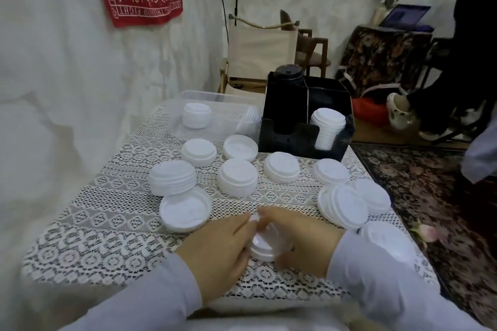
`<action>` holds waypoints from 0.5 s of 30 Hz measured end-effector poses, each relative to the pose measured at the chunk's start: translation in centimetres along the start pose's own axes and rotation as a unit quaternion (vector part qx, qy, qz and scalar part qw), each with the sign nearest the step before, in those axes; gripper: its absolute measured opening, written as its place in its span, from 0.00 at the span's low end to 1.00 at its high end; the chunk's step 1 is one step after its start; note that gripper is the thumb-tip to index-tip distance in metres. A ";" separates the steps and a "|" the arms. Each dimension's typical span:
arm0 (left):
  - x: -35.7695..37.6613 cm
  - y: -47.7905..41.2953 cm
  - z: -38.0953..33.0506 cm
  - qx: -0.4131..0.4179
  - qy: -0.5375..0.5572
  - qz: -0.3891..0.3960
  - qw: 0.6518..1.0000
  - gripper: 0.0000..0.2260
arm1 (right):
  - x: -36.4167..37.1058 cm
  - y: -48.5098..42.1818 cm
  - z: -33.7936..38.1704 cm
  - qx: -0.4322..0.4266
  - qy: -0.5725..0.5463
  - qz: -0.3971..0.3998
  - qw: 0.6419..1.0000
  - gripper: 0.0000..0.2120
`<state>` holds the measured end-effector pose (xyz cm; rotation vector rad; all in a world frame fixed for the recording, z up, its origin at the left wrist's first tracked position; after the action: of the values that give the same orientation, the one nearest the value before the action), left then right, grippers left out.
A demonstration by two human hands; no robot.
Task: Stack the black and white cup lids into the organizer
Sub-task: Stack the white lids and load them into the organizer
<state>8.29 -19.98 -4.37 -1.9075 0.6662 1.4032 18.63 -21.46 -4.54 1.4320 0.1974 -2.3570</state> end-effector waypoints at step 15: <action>0.1 -0.4 0.7 -0.089 0.011 0.007 0.996 0.14 | 1.0 2.6 -0.6 0.078 0.072 -0.208 0.973 0.30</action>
<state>8.23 -19.17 -4.55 -2.0618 0.5826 1.4968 19.71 -23.89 -5.49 1.7838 0.3929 -2.6446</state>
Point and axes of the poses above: each hand's wrist, its own y-axis away from the middle knuckle, its own x-axis out of the palm, z = x × y, the point moved 8 cm from there along -y, towards the middle knuckle, and after that the axes turned 12 degrees about -x, right-handed, at the moved point
